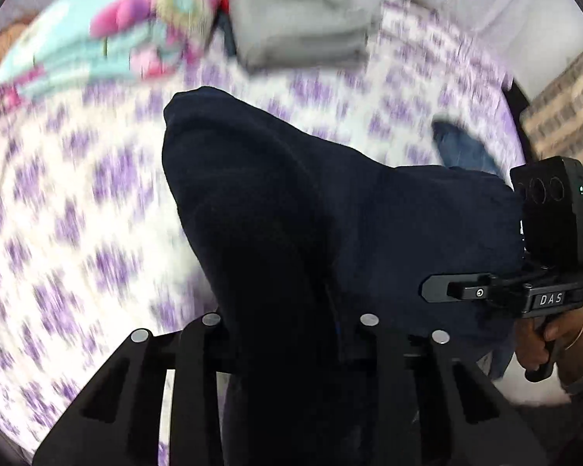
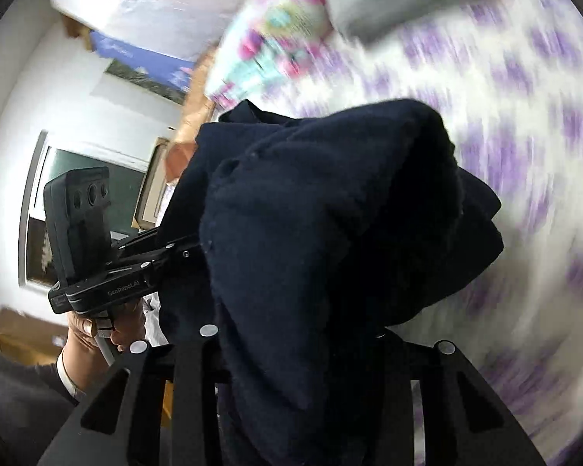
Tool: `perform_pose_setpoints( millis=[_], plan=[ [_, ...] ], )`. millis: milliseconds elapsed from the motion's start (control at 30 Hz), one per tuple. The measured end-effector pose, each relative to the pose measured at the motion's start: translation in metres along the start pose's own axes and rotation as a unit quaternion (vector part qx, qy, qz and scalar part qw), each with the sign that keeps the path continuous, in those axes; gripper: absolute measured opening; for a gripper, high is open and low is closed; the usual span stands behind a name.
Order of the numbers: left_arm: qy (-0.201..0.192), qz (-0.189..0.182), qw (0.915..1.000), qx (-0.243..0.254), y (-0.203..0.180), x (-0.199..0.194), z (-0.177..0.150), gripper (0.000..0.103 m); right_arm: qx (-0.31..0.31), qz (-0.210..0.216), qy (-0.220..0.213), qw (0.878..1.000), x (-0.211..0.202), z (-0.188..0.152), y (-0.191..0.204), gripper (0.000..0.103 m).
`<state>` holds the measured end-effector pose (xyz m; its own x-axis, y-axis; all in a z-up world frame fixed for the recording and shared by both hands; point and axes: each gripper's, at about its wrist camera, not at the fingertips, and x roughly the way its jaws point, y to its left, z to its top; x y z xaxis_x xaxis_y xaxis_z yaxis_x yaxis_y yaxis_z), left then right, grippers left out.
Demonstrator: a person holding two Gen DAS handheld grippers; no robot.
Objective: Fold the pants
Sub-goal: 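Carry the folded pants with both tools onto the grey garment beside the floral blanket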
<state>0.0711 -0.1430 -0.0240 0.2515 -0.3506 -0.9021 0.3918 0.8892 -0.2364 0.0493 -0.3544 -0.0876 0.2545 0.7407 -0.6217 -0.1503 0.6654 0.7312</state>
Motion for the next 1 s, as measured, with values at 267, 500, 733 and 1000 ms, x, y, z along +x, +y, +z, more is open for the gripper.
perform_pose_setpoints(
  millis=[267,500,733,1000],
  plan=[
    [-0.162,0.023,0.9854,0.047,-0.029,-0.042,0.178,0.030,-0.148,-0.063,-0.133,0.978,-0.093,0.176,0.037,0.037],
    [-0.146,0.064,0.9872,-0.004,-0.001,0.068,0.324,0.043,-0.115,-0.199,-0.146,0.962,-0.070,0.307,-0.037,0.069],
    [-0.118,0.150,0.9788,-0.075,0.035,0.170,0.327,0.092,-0.040,-0.293,-0.156,0.943,-0.028,0.319,-0.115,0.095],
    [-0.105,0.151,0.9802,-0.073,0.040,0.121,0.298,0.090,-0.080,-0.354,-0.223,0.905,-0.059,0.285,-0.045,0.096]
  ],
)
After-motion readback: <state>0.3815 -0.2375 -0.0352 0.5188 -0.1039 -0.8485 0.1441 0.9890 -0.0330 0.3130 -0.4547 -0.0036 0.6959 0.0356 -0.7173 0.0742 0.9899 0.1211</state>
